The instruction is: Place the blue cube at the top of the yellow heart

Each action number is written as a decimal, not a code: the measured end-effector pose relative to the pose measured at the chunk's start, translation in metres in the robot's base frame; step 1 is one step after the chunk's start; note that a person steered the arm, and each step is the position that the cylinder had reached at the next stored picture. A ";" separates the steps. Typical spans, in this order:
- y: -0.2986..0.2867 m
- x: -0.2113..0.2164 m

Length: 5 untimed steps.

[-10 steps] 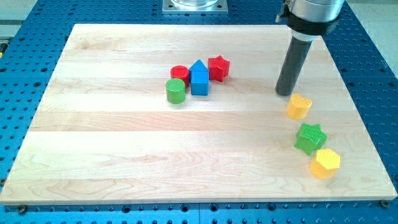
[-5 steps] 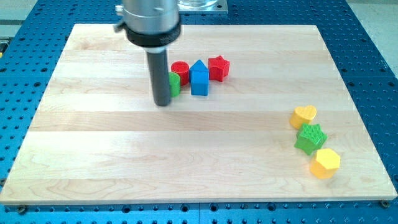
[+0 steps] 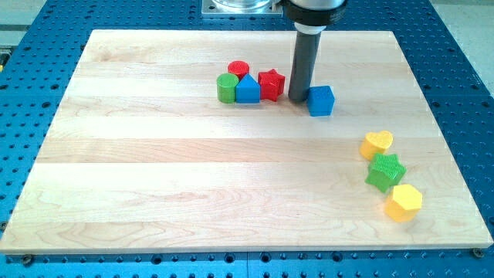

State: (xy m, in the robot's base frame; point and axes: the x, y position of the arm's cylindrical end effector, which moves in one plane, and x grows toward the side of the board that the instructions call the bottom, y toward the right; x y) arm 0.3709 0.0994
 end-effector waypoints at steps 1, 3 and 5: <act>0.029 0.012; 0.017 -0.016; 0.033 -0.011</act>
State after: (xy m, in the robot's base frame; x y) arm 0.3600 0.1324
